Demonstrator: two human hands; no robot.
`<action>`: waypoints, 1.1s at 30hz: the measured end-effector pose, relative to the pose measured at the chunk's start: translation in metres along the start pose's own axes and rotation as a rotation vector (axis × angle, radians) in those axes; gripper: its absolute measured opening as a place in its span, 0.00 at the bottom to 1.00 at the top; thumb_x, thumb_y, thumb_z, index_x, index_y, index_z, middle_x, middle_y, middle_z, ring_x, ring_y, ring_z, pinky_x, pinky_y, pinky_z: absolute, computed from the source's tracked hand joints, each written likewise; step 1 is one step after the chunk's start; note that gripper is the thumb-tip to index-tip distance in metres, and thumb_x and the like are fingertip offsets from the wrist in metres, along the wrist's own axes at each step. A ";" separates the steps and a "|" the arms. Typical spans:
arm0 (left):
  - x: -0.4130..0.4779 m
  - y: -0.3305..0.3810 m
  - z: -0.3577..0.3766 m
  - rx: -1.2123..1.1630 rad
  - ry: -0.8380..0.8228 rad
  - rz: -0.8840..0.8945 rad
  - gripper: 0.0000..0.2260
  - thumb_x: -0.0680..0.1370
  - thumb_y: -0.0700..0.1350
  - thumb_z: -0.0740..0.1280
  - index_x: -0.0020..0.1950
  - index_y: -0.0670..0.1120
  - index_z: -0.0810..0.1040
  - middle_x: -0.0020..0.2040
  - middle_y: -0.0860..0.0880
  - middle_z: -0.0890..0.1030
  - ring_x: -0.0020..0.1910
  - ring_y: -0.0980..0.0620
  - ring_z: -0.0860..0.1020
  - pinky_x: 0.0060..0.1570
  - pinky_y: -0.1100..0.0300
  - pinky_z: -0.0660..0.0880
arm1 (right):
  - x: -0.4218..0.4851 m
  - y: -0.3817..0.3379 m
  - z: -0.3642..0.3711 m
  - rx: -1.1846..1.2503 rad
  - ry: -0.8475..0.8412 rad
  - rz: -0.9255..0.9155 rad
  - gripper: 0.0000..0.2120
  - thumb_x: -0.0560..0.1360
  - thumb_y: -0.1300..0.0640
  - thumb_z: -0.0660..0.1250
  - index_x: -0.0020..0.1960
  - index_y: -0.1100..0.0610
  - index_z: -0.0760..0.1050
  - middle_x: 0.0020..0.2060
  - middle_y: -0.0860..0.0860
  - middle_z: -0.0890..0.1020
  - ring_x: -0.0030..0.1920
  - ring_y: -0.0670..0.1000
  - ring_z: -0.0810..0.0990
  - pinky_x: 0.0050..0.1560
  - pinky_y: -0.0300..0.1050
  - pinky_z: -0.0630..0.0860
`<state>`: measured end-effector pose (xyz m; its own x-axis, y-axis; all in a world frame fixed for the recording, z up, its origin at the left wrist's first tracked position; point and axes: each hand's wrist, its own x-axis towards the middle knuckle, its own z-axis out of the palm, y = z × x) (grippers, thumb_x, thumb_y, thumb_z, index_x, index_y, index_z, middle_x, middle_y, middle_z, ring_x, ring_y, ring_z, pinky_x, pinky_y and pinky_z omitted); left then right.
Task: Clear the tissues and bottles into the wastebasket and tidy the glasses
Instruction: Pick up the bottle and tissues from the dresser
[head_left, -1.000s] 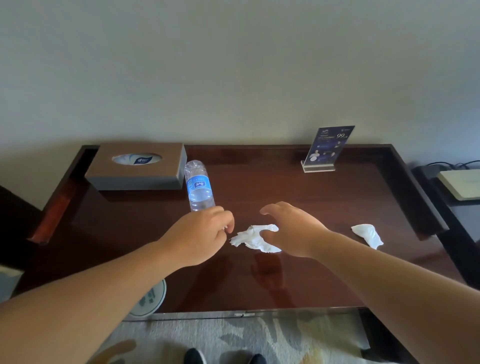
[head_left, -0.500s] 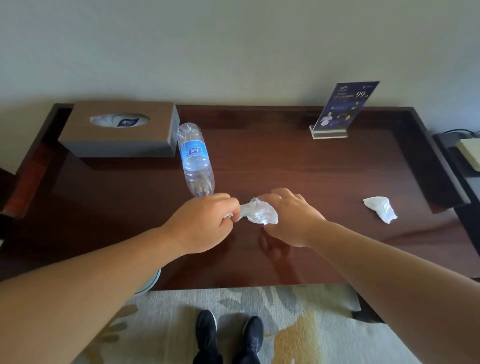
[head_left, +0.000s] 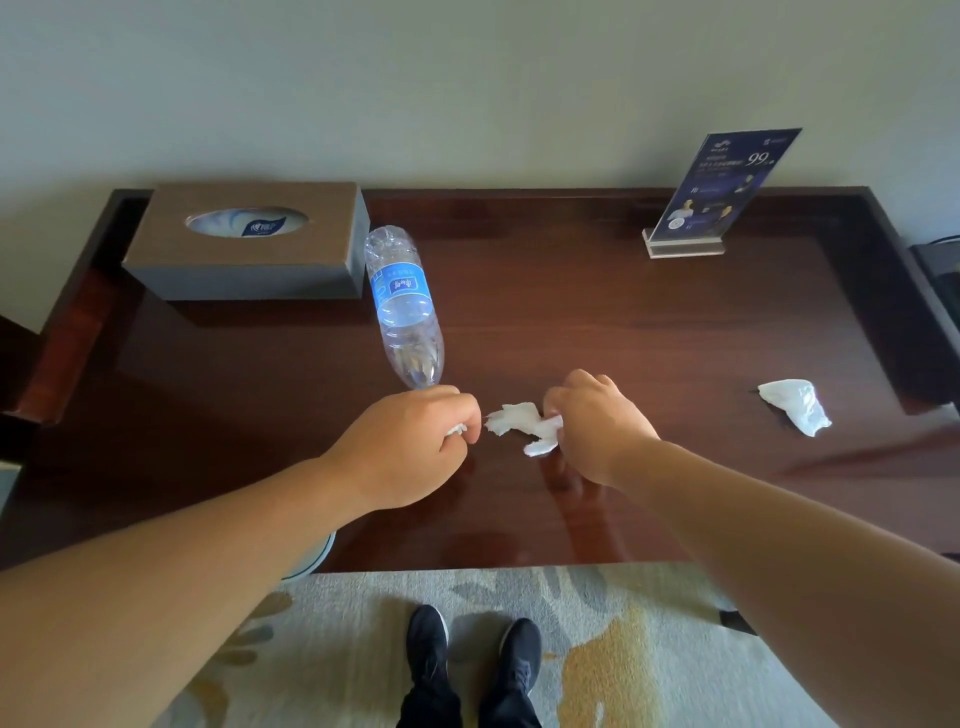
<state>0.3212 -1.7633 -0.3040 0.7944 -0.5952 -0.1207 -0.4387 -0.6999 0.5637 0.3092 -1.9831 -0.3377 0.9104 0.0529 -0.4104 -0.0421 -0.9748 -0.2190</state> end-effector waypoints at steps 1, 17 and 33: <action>0.000 0.000 -0.001 0.002 0.001 0.000 0.08 0.72 0.43 0.57 0.42 0.53 0.74 0.40 0.57 0.75 0.39 0.53 0.75 0.41 0.53 0.74 | -0.001 0.001 -0.001 0.028 0.005 0.007 0.14 0.76 0.65 0.61 0.58 0.51 0.73 0.53 0.49 0.69 0.55 0.53 0.69 0.47 0.46 0.73; 0.028 0.052 -0.059 0.039 0.061 0.087 0.10 0.77 0.41 0.60 0.55 0.53 0.73 0.46 0.59 0.74 0.43 0.60 0.74 0.35 0.72 0.66 | -0.047 -0.016 -0.093 0.153 0.227 -0.001 0.12 0.74 0.66 0.60 0.47 0.50 0.73 0.46 0.50 0.74 0.46 0.54 0.76 0.42 0.44 0.71; 0.050 0.080 -0.078 0.023 0.073 0.280 0.09 0.77 0.41 0.61 0.55 0.51 0.74 0.46 0.59 0.75 0.42 0.55 0.74 0.44 0.59 0.73 | -0.094 -0.002 -0.129 0.135 0.320 0.192 0.11 0.78 0.63 0.58 0.56 0.57 0.76 0.53 0.52 0.73 0.49 0.52 0.72 0.43 0.38 0.68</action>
<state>0.3585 -1.8182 -0.2013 0.6686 -0.7372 0.0971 -0.6544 -0.5214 0.5477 0.2765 -2.0137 -0.1842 0.9621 -0.2187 -0.1632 -0.2585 -0.9220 -0.2882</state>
